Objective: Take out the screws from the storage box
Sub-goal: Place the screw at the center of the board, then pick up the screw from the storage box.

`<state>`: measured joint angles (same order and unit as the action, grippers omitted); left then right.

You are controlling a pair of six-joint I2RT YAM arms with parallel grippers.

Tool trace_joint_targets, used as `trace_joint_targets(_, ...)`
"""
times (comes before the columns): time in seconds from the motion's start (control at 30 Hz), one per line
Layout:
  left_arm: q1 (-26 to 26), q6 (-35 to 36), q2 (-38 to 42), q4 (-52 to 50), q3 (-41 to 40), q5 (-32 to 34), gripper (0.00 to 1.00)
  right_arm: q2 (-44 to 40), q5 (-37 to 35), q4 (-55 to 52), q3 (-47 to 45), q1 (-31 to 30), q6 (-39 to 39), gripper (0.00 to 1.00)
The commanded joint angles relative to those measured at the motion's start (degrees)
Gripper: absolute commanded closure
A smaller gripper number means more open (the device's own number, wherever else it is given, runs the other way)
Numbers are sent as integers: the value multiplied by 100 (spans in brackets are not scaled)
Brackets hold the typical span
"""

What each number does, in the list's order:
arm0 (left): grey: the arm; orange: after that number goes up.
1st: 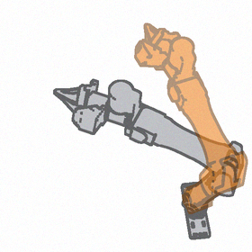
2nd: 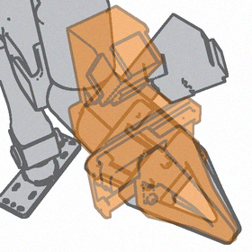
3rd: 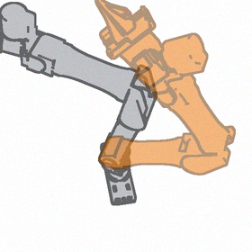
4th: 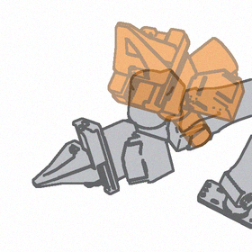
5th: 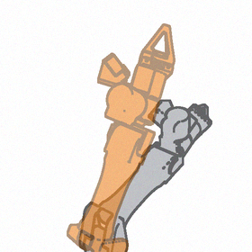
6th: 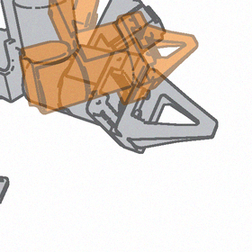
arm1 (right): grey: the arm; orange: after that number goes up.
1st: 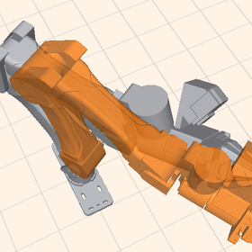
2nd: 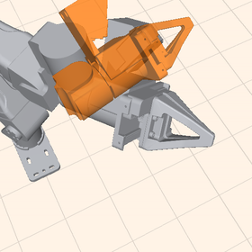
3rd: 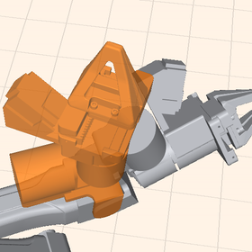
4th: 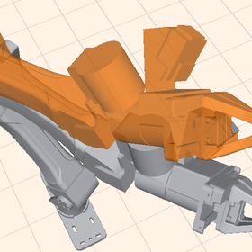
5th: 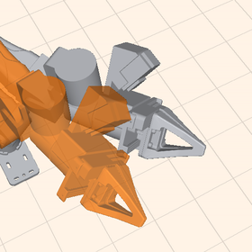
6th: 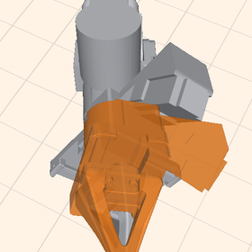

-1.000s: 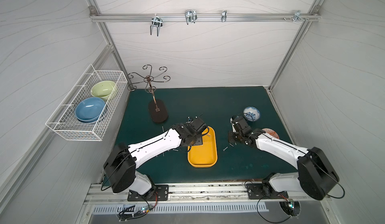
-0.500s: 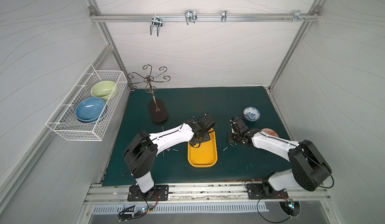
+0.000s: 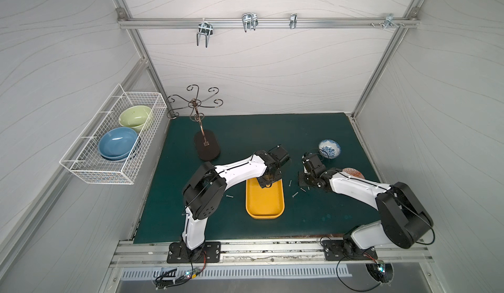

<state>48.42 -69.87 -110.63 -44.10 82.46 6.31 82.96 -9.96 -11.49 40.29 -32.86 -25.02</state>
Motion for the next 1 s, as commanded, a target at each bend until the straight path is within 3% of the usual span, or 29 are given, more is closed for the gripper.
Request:
trace_joint_targets(0.0,-127,-168,-95,22,5,-107,47,-206,96,105,-86,34,74,100)
trace_joint_targets(0.23,-148,-120,-311,23,239,-112,47,-342,189,111,-125,34,118,100)
trace_joint_targets(0.43,-175,-154,-582,-13,425,-234,47,-518,238,172,-210,34,127,94)
trace_joint_targets(0.97,-230,-243,-984,-244,920,-41,43,-482,320,182,-208,34,155,94)
